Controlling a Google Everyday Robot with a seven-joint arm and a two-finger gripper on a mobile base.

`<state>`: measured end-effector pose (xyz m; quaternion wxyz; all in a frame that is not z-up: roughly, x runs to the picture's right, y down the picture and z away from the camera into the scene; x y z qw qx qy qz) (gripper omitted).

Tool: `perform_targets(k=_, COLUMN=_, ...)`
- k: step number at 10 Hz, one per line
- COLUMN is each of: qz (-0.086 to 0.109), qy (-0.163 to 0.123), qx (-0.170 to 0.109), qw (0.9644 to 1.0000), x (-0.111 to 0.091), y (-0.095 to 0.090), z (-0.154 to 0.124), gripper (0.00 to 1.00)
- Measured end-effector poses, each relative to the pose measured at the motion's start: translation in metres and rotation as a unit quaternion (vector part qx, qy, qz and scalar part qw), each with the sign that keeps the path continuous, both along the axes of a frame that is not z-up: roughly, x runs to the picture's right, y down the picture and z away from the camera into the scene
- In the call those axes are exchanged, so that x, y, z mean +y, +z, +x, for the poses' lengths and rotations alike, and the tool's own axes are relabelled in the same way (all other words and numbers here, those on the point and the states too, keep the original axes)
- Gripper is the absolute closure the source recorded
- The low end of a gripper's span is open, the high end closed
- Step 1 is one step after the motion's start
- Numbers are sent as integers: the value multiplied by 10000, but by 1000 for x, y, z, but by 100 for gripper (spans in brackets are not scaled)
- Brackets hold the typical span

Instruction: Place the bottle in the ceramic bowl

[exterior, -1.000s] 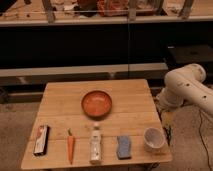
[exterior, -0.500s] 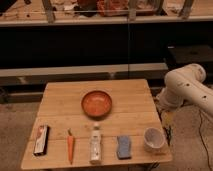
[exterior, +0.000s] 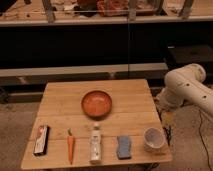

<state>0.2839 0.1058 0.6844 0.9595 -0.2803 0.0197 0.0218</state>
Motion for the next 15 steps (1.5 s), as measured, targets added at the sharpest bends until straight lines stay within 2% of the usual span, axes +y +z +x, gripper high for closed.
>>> perform_targets(k=4, qz=5, qy=-10, qx=-12, qw=10000, x=1, y=0, z=-1, gripper=20)
perform_targets(k=7, qz=89, qy=-196, qx=-146, qw=9997, x=-4, y=6, z=-34, gripper=20)
perform_targets(k=11, qz=189, qy=-370, qx=-238, qw=9989, x=-5, y=9, z=-43, gripper=20)
perform_targets(k=15, qz=318, qy=-667, qx=-441, qw=9963, x=-10, y=16, z=-79, gripper=20)
